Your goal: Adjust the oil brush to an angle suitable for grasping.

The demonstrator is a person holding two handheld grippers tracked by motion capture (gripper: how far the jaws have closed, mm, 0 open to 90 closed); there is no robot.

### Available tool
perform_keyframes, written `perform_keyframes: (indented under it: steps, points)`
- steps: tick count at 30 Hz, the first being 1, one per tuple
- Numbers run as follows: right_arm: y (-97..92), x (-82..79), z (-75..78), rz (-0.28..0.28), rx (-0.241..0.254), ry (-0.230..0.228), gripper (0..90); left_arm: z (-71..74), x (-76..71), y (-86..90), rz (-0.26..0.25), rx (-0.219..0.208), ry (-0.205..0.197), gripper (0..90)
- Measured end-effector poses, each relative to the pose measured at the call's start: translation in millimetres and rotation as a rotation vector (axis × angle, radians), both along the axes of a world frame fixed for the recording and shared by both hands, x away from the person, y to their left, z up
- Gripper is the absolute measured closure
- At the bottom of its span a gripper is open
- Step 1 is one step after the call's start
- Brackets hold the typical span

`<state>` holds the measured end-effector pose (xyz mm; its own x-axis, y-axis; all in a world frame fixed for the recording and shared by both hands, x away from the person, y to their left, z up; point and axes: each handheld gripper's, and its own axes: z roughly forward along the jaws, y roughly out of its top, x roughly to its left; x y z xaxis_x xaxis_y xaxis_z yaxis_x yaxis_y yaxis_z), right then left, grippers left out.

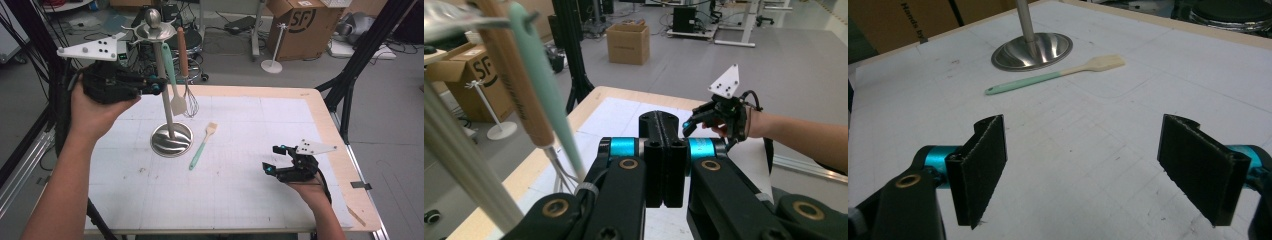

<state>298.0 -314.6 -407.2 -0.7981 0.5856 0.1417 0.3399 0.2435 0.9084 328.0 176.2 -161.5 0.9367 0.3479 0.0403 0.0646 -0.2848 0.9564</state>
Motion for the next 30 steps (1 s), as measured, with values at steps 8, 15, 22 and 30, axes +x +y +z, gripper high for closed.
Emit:
perform_keyframes:
  steps: [8,15,22,30]
  points:
    - [0.2,0.1,-0.2,-0.002,0.000,0.006,19.5,8.0,4.9,10.1,0.005,-0.039,-0.001,89.7]
    - [0.2,0.6,-0.5,-0.002,-0.003,0.004,19.5,8.8,13.6,17.0,-0.010,-0.069,0.024,89.7]
    - [-0.5,1.0,-0.7,0.000,-0.002,0.002,19.5,12.7,20.6,25.6,0.003,-0.109,0.021,89.7]
    - [-0.8,0.5,-0.7,-0.001,-0.003,0.007,19.5,18.7,26.5,32.7,0.039,-0.116,0.000,89.7]
